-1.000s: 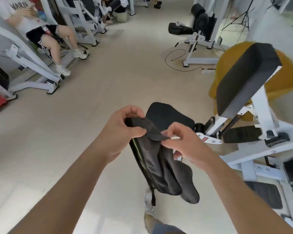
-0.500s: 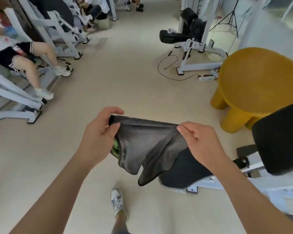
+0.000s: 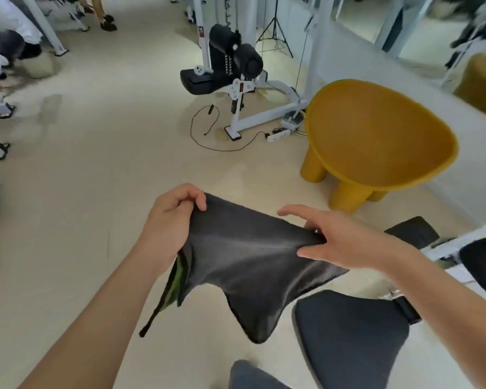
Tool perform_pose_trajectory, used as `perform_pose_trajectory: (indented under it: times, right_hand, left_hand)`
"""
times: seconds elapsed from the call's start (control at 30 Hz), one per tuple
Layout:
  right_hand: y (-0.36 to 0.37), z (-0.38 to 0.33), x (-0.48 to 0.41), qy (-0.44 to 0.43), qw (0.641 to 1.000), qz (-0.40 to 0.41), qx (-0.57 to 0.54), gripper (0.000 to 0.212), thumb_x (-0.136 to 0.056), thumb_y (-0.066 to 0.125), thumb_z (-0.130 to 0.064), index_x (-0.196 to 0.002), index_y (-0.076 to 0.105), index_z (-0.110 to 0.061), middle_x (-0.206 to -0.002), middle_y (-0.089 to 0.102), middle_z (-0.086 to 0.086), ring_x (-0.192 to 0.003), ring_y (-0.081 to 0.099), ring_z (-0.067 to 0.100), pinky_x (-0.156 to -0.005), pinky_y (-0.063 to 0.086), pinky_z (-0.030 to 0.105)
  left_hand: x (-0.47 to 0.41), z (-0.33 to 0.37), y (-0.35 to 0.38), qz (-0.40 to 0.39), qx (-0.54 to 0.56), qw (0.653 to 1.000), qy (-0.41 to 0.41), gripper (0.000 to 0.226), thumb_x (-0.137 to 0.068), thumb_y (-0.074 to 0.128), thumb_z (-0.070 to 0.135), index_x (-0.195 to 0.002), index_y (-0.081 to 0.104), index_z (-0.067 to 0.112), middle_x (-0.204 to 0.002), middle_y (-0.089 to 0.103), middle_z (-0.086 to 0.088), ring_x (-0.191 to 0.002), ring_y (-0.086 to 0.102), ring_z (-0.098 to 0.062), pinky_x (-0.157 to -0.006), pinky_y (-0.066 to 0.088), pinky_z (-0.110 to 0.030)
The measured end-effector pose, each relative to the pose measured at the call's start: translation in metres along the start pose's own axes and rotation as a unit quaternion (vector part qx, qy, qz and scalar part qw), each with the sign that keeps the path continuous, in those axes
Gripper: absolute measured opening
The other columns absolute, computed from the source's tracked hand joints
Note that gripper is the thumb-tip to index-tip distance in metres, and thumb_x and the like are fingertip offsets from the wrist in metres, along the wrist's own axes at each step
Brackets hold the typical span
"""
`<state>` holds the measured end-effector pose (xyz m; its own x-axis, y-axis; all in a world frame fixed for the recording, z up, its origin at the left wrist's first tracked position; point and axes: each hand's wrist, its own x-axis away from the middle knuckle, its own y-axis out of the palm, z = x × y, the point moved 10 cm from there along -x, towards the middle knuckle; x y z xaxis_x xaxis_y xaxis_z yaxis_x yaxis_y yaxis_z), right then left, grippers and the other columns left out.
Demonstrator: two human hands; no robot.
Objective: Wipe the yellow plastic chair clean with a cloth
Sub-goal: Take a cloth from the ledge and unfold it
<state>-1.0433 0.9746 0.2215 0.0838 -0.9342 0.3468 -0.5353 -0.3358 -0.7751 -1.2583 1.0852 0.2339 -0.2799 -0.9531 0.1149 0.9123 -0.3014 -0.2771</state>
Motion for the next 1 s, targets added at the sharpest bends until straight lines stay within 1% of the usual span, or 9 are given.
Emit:
perform_pose_trajectory:
  times: [0.13, 0.23, 0.3, 0.43, 0.57, 0.67, 0.8, 0.93, 1.0]
  right_hand:
    - [-0.041, 0.045, -0.039, 0.101, 0.991, 0.042, -0.073, 0.008, -0.090, 0.065, -0.028, -0.082, 0.067, -0.031, -0.084, 0.070, -0.006, -0.081, 0.064, 0.013, -0.075, 0.052, 0.031]
    - [-0.065, 0.075, -0.074, 0.132, 0.959, 0.090, -0.234, 0.009, -0.090, 0.067, -0.019, -0.090, 0.073, -0.013, -0.092, 0.073, 0.010, -0.088, 0.069, 0.026, -0.085, 0.053, 0.044]
    - [-0.084, 0.096, -0.105, 0.154, 0.924, 0.119, -0.328, 0.008, -0.090, 0.065, -0.008, -0.094, 0.071, -0.006, -0.092, 0.074, 0.014, -0.087, 0.070, 0.028, -0.080, 0.055, 0.039]
    - [-0.136, 0.117, -0.161, 0.130, 0.843, 0.211, -0.477, 0.020, -0.090, 0.057, 0.006, -0.086, 0.069, -0.008, -0.079, 0.072, 0.008, -0.074, 0.067, 0.015, -0.064, 0.052, 0.021]
    - [-0.178, 0.142, -0.214, 0.134, 0.706, 0.332, -0.611, 0.011, -0.093, 0.056, -0.005, -0.093, 0.068, -0.003, -0.088, 0.069, 0.015, -0.082, 0.064, 0.024, -0.073, 0.049, 0.035]
    - [-0.201, 0.155, -0.264, 0.136, 0.641, 0.383, -0.651, 0.017, -0.094, 0.058, -0.010, -0.104, 0.068, -0.002, -0.095, 0.073, 0.015, -0.086, 0.067, 0.024, -0.073, 0.050, 0.035]
    - [-0.240, 0.176, -0.322, 0.161, 0.661, 0.405, -0.611, 0.020, -0.092, 0.060, -0.005, -0.110, 0.069, -0.012, -0.093, 0.076, 0.009, -0.085, 0.072, 0.023, -0.070, 0.056, 0.031]
    - [-0.278, 0.207, -0.361, 0.212, 0.685, 0.448, -0.534, 0.037, -0.088, 0.065, -0.001, -0.111, 0.068, -0.029, -0.104, 0.074, -0.012, -0.103, 0.068, 0.009, -0.091, 0.054, 0.031]
    - [-0.306, 0.224, -0.369, 0.266, 0.742, 0.478, -0.388, 0.045, -0.088, 0.069, -0.020, -0.121, 0.057, -0.048, -0.127, 0.057, -0.030, -0.123, 0.048, -0.005, -0.104, 0.040, 0.026]
  left_hand:
    - [-0.096, 0.010, 0.019, -0.108, -0.164, 0.980, 0.020, 0.045, -0.093, 0.041, 0.005, -0.068, 0.070, 0.028, -0.093, 0.064, 0.012, -0.088, 0.056, -0.009, -0.071, 0.040, -0.022]
    - [-0.157, -0.001, 0.049, -0.242, -0.284, 0.927, 0.046, 0.015, -0.086, 0.065, 0.024, -0.091, 0.067, 0.038, -0.106, 0.058, 0.010, -0.100, 0.055, -0.004, -0.080, 0.040, -0.017]
    - [-0.203, -0.008, 0.065, -0.283, -0.322, 0.902, 0.050, 0.037, -0.078, 0.074, 0.032, -0.108, 0.056, 0.043, -0.111, 0.055, 0.011, -0.103, 0.054, -0.005, -0.084, 0.043, -0.019]
    - [-0.312, 0.015, 0.077, -0.196, -0.341, 0.916, 0.075, 0.035, -0.081, 0.073, 0.031, -0.111, 0.055, 0.037, -0.099, 0.057, 0.014, -0.095, 0.058, -0.013, -0.077, 0.044, -0.024]
    - [-0.398, 0.071, 0.108, -0.082, -0.485, 0.837, 0.239, 0.024, -0.078, 0.073, 0.034, -0.098, 0.061, 0.026, -0.102, 0.051, 0.004, -0.101, 0.050, -0.024, -0.081, 0.045, -0.038]
    - [-0.443, 0.096, 0.156, -0.160, -0.382, 0.872, 0.261, 0.041, -0.074, 0.079, 0.023, -0.108, 0.056, 0.029, -0.116, 0.050, 0.005, -0.109, 0.048, -0.018, -0.088, 0.048, -0.038]
    - [-0.452, 0.087, 0.254, -0.470, -0.114, 0.869, 0.106, 0.039, -0.074, 0.073, 0.041, -0.109, 0.059, 0.032, -0.103, 0.068, 0.014, -0.099, 0.061, -0.003, -0.085, 0.052, -0.028]
    - [-0.529, 0.080, 0.305, -0.444, -0.121, 0.878, 0.129, 0.018, -0.084, 0.069, 0.022, -0.092, 0.059, 0.033, -0.078, 0.068, 0.019, -0.071, 0.062, -0.001, -0.060, 0.046, -0.017]
    - [-0.559, 0.094, 0.331, -0.454, -0.140, 0.858, 0.193, 0.011, -0.088, 0.062, 0.024, -0.091, 0.057, 0.034, -0.068, 0.062, 0.020, -0.061, 0.055, -0.004, -0.052, 0.038, -0.019]
